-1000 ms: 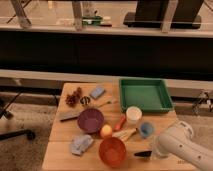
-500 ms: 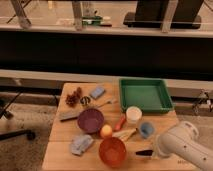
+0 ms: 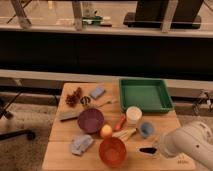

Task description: Wipe red bowl with brush

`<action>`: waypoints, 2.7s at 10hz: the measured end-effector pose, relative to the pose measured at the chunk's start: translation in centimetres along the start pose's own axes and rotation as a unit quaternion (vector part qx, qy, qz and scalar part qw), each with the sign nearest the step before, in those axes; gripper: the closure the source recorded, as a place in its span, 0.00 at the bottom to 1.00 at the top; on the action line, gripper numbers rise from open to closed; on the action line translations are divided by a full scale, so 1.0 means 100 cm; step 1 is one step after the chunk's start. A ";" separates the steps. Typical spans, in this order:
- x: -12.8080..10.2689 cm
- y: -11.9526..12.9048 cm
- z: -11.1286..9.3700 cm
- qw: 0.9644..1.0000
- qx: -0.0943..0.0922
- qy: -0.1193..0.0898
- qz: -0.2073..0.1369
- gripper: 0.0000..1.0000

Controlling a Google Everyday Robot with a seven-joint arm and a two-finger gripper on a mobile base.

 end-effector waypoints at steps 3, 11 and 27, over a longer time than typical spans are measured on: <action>0.000 0.000 -0.009 1.000 0.006 -0.016 0.009 1.00; 0.004 -0.004 -0.041 0.997 0.030 -0.066 0.039 1.00; 0.031 -0.008 -0.105 0.978 0.007 -0.168 0.123 1.00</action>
